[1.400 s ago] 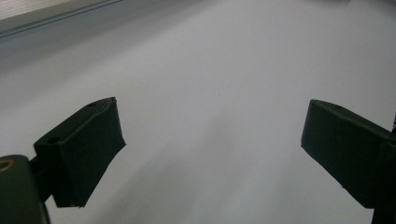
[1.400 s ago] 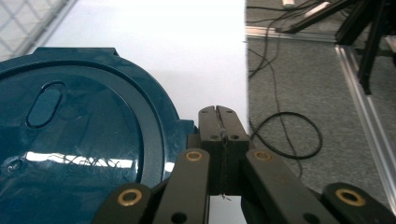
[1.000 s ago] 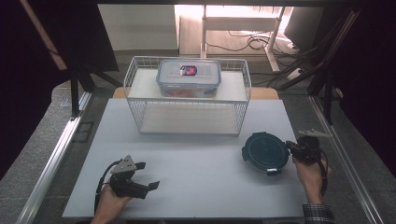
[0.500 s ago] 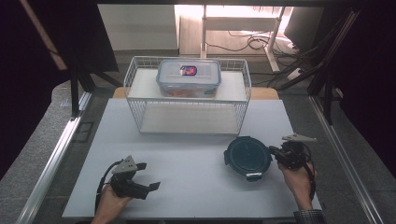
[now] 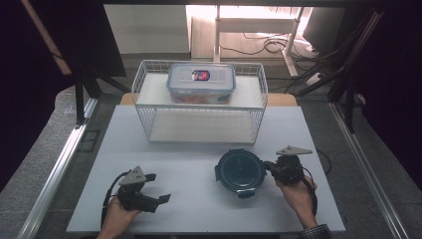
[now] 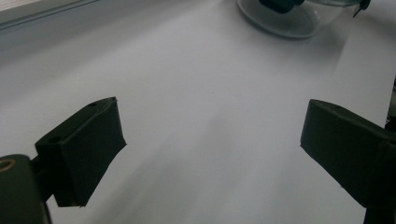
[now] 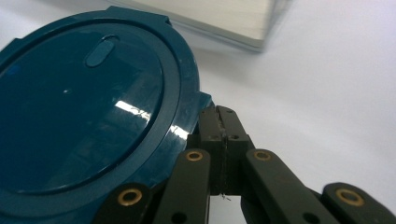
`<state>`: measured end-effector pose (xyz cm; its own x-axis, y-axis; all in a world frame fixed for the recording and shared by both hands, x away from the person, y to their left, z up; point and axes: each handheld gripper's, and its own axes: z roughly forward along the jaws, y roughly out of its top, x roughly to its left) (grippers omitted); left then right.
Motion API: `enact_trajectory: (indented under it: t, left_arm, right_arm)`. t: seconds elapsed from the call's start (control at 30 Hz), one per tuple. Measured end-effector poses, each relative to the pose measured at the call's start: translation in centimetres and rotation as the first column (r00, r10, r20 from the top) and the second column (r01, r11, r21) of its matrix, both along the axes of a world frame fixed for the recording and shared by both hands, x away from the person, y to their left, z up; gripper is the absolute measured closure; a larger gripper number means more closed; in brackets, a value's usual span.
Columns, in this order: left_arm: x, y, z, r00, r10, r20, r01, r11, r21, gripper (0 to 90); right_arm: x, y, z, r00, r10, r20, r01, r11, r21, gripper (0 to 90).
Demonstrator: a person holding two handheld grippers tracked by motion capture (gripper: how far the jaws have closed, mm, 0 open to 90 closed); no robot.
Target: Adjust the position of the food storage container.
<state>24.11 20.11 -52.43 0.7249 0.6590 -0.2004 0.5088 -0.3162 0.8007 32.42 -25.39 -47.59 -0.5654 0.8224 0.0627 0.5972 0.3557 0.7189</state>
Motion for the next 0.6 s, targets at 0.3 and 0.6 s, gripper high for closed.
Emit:
enact_trajectory:
  t: [0.3, 0.6]
  left_arm:
    - [0.0, 0.0, 0.0, 1.0000, -0.001, 0.001, 0.001, 1.0000, 0.000, 5.2]
    - [0.0, 0.0, 0.0, 1.0000, -0.001, -0.002, 0.001, 1.0000, 0.001, 5.2]
  right_arm:
    - [-1.0, 3.6, -0.2, 0.9961, 0.088, -0.008, -0.088, 0.996, 0.017, 89.6]
    - [-2.1, 6.0, -0.3, 0.9866, 0.163, -0.011, -0.163, 0.986, 0.030, 89.6]
